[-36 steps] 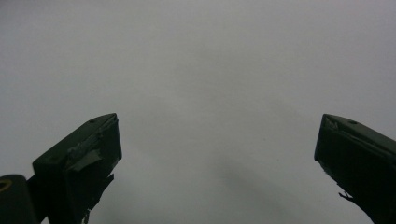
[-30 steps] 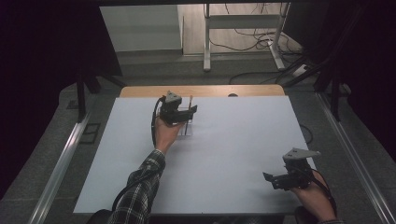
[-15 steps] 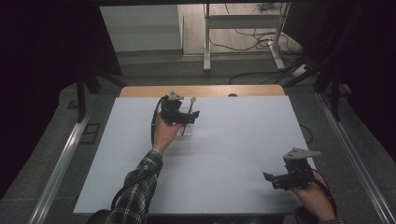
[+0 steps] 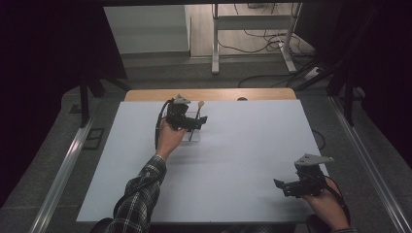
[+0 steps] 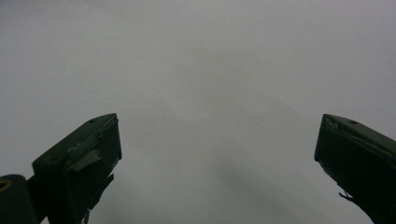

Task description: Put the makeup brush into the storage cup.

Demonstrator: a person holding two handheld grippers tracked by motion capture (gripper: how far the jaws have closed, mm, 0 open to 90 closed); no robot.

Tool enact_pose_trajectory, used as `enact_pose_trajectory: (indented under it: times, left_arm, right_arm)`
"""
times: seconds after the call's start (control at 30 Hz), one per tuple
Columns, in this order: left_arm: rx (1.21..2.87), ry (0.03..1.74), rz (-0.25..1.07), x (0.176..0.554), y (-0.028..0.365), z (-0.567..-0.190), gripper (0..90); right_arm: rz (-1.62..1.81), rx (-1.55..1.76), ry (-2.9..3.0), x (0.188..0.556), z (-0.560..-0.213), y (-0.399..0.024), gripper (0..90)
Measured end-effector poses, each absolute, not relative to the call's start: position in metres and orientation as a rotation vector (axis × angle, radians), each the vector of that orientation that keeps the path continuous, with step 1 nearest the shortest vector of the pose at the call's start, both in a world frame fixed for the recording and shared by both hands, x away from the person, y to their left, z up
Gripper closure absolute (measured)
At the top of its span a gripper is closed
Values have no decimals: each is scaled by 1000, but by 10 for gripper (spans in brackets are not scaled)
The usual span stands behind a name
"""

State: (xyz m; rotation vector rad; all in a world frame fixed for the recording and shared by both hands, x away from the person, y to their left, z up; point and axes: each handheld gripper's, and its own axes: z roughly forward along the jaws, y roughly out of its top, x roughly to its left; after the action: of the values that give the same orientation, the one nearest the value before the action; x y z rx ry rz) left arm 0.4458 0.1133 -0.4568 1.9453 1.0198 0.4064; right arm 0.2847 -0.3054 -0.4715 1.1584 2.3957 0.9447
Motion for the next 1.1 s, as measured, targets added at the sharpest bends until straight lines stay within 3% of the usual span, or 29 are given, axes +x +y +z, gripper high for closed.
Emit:
enact_pose_trajectory:
  times: [1.1]
  left_arm:
    - [1987,981,358,429,127,-446,0]
  right_arm:
    - [951,1163,2392,285,-471,-306,4]
